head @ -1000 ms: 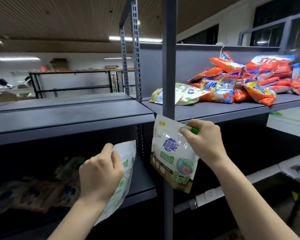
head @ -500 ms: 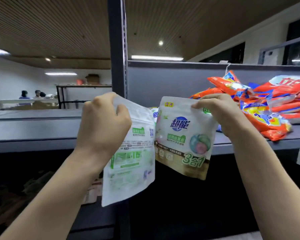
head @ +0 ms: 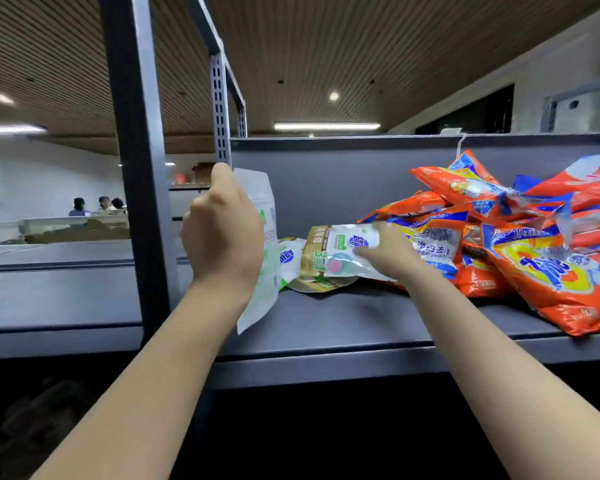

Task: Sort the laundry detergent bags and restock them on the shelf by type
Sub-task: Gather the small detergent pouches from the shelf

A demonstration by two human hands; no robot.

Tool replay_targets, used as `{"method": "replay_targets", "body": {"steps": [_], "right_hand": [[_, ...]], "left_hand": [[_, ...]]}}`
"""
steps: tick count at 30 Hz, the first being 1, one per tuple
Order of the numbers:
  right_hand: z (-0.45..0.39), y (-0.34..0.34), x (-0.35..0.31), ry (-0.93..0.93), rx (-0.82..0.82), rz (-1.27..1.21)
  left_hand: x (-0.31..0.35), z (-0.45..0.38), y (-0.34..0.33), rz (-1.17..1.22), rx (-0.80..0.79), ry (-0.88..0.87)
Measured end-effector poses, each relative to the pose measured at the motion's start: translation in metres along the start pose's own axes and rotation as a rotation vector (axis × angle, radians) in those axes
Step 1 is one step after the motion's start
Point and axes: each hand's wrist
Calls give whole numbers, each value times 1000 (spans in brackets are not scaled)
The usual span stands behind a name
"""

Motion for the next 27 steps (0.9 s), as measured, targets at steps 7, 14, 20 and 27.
{"method": "replay_targets", "body": {"steps": [7, 14, 20, 27], "right_hand": [[15, -10, 20, 93, -370, 334], [12, -11, 23, 158, -336, 366], [16, -14, 19, 164, -306, 348], [25, -19, 14, 168, -288, 385]], "left_hand": [[-12, -9, -79, -297, 18, -143], [-45, 50, -144, 99, -1296, -5], [-52, 43, -135, 176, -1170, 2], [-59, 49, -120, 58, -1074, 39]]}}
Point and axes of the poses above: each hand's wrist, its own z-axis away from the middle knuckle, its own y-axis out of the back of the hand, x = y × z, and after that the axes turned 11 degrees about -y, right-handed
